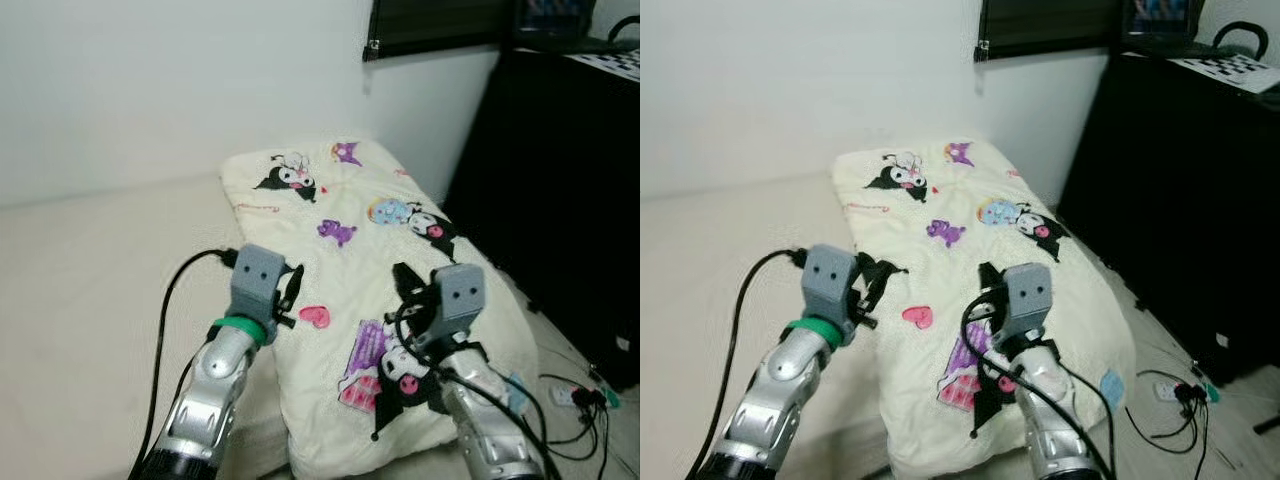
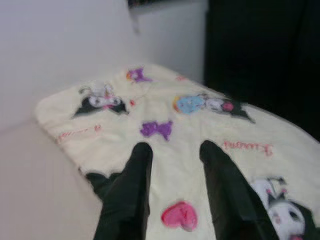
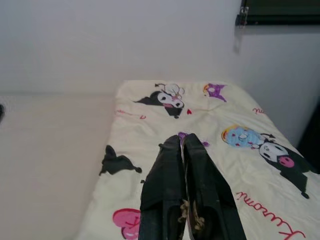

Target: Clean up the room

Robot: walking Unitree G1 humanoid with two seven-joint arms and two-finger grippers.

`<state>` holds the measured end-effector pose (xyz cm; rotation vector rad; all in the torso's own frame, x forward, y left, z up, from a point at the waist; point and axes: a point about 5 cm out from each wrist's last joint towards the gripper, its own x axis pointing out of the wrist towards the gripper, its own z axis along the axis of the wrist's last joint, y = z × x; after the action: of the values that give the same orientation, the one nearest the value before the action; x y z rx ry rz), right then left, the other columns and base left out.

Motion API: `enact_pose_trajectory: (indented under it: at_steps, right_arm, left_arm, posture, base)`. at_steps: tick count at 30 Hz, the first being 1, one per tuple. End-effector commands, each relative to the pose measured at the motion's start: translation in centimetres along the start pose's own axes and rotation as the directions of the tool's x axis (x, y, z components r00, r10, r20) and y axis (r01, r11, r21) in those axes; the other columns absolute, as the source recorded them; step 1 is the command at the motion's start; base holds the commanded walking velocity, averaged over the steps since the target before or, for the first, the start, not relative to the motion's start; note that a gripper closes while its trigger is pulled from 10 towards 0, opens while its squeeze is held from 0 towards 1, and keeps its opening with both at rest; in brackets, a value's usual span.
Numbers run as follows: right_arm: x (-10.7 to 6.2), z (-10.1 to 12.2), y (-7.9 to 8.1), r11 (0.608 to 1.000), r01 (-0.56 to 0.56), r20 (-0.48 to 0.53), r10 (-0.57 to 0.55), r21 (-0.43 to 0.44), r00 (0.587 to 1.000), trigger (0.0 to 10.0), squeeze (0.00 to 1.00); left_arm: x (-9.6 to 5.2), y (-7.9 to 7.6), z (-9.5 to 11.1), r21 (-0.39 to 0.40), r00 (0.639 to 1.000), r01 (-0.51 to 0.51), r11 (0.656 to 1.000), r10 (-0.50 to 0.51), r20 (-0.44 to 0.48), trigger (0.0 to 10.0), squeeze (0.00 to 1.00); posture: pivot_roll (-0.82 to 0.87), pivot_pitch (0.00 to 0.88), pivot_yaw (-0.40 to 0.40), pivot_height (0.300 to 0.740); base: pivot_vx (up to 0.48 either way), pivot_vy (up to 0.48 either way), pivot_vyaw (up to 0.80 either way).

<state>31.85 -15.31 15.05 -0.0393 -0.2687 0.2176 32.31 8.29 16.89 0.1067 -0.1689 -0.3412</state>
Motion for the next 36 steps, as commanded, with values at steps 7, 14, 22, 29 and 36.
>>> enact_pose_trajectory:
  at_steps: [7, 14, 22, 29, 36]
  right_arm:
    - [-0.21, -0.39, 0.26, 1.000, 0.003, -0.016, -0.003, 0.014, 1.000, 10.0, 0.00]
    - [-0.21, -0.40, 0.38, 1.000, -0.001, -0.015, 0.001, 0.009, 1.000, 10.0, 0.00]
    - [-0.29, -0.46, 0.63, 1.000, -0.029, -0.017, 0.029, 0.006, 0.999, 10.0, 0.00]
    - [-0.27, -0.43, 0.52, 1.000, -0.019, -0.013, 0.019, 0.008, 1.000, 10.0, 0.00]
    - [-0.16, -0.24, 0.46, 1.000, -0.007, -0.001, 0.007, 0.027, 1.000, 10.0, 0.00]
  left_arm:
    - [-0.34, 0.18, -0.37, 0.014, 1.000, 0.004, 1.000, -0.004, -0.010, 10.0, 0.00]
    - [-0.35, 0.18, -0.32, 0.025, 1.000, 0.006, 1.000, -0.005, -0.005, 10.0, 0.00]
    - [-0.36, 0.11, -0.30, 0.028, 1.000, 0.010, 1.000, -0.010, -0.005, 10.0, 0.00]
    - [-0.31, 0.07, -0.31, 0.029, 1.000, 0.014, 0.999, -0.014, -0.006, 10.0, 0.00]
    - [-0.26, 0.06, -0.25, 0.032, 1.000, 0.016, 0.999, -0.016, -0.003, 10.0, 0.00]
  posture:
    - [-0.14, 0.057, 0.055, 0.740]
    - [-0.14, 0.058, 0.057, 0.740]
    - [-0.14, 0.057, 0.059, 0.740]
    - [-0.14, 0.055, 0.061, 0.740]
    - [-0.14, 0.055, 0.061, 0.740]
  base:
    - [0.000, 0.137, 0.00]
    - [0.000, 0.000, 0.00]
    - [0.000, 0.000, 0.61]
    - [0.000, 0.000, 0.79]
    - [0.000, 0.000, 0.45]
